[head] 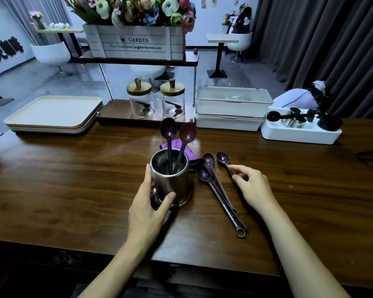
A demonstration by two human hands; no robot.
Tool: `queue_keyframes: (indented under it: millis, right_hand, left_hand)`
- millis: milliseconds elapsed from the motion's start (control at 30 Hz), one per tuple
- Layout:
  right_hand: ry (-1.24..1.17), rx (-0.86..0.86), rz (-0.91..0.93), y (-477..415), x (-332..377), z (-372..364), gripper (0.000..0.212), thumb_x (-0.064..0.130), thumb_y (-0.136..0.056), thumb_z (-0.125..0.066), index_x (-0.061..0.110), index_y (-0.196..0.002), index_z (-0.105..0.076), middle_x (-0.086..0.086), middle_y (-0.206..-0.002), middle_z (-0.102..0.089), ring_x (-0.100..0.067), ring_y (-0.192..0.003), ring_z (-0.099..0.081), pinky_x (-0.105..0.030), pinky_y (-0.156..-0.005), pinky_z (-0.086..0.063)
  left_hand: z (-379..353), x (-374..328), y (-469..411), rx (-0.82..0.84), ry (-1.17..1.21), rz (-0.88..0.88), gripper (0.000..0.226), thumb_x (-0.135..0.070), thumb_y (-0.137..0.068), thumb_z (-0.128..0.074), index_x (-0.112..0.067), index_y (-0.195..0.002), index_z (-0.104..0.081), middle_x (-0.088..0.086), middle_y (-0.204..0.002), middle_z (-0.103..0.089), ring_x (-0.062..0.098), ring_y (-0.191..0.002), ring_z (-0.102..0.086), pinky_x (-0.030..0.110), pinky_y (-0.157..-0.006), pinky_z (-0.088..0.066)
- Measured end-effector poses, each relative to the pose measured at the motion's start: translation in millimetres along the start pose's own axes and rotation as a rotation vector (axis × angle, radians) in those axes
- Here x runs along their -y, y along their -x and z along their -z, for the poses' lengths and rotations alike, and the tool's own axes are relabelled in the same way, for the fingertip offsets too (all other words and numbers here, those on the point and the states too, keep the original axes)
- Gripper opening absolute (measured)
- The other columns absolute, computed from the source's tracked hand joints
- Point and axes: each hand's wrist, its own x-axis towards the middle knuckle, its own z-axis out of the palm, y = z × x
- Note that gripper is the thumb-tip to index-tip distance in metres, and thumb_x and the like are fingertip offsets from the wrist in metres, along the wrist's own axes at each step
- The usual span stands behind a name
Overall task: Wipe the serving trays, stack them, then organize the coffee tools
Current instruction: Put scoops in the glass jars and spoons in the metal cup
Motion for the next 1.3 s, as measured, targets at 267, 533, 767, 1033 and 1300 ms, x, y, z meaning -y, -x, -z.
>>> queue_keyframes:
  millis: [267, 533, 767, 1033, 1300]
  right_hand:
    - [0.166, 0.122, 0.008, -9.6, 1.6, -0.4, 0.029, 0.026, -0.101, -0.056, 0.046, -0.118, -0.067, 0.018, -0.112, -0.058, -0.011, -0.106, -0.058, -0.032, -0.089, -0.05]
    - [-0.417, 0.04, -0.007, -6.3, 15.3, 16.6, 0.035, 0.006, -0.099, -0.052, 0.027, -0.119, -0.071, 0.001, -0.103, -0.074, -0.003, -0.063, -0.06, -0.017, -0.059, -0.049]
    - [-0.7, 0.075, 0.107, 14.1, 52.3, 27.6, 0.035, 0.015, -0.103, -0.052, 0.025, -0.136, -0.062, 0.01, -0.123, -0.071, -0.024, -0.1, -0.072, -0.037, -0.086, -0.059]
    - [-0.859, -0.033, 0.228, 25.1, 105.8, 16.5, 0.036, 0.002, -0.097, -0.06, 0.009, -0.132, -0.064, -0.001, -0.114, -0.074, -0.02, -0.093, -0.075, -0.028, -0.073, -0.062]
    - [-0.848, -0.214, 0.293, 22.2, 127.2, -5.8, 0.029, 0.003, -0.095, -0.064, 0.015, -0.121, -0.072, 0.003, -0.104, -0.075, -0.027, -0.087, -0.076, -0.033, -0.075, -0.061]
  left_hand:
    - [0.8, -3.6, -0.8, 0.009, -0.024, -0.008, 0.096, -0.042, -0.087, -0.076, -0.055, -0.157, -0.011, -0.018, -0.145, -0.056, 0.002, -0.129, -0.055, 0.039, -0.108, -0.048]
    - [1.4, -1.9, 1.3, 0.001, 0.001, -0.012, 0.095, -0.04, -0.088, -0.075, -0.058, -0.156, -0.011, -0.021, -0.146, -0.055, 0.002, -0.126, -0.058, 0.034, -0.106, -0.048]
    - [2.2, -3.5, 0.2, 0.013, 0.018, -0.03, 0.094, -0.046, -0.089, -0.069, -0.059, -0.156, -0.005, -0.02, -0.149, -0.051, 0.004, -0.136, -0.05, 0.034, -0.108, -0.045]
    - [2.9, 1.6, -1.3, 0.084, 0.031, 0.001, 0.097, -0.045, -0.086, -0.072, -0.063, -0.153, -0.005, -0.046, -0.123, -0.055, -0.017, -0.111, -0.055, 0.024, -0.099, -0.046]
    - [3.0, -0.3, -2.2, 0.056, 0.014, 0.0, 0.101, -0.038, -0.085, -0.079, -0.062, -0.154, -0.009, -0.027, -0.145, -0.053, -0.003, -0.133, -0.051, 0.031, -0.108, -0.046]
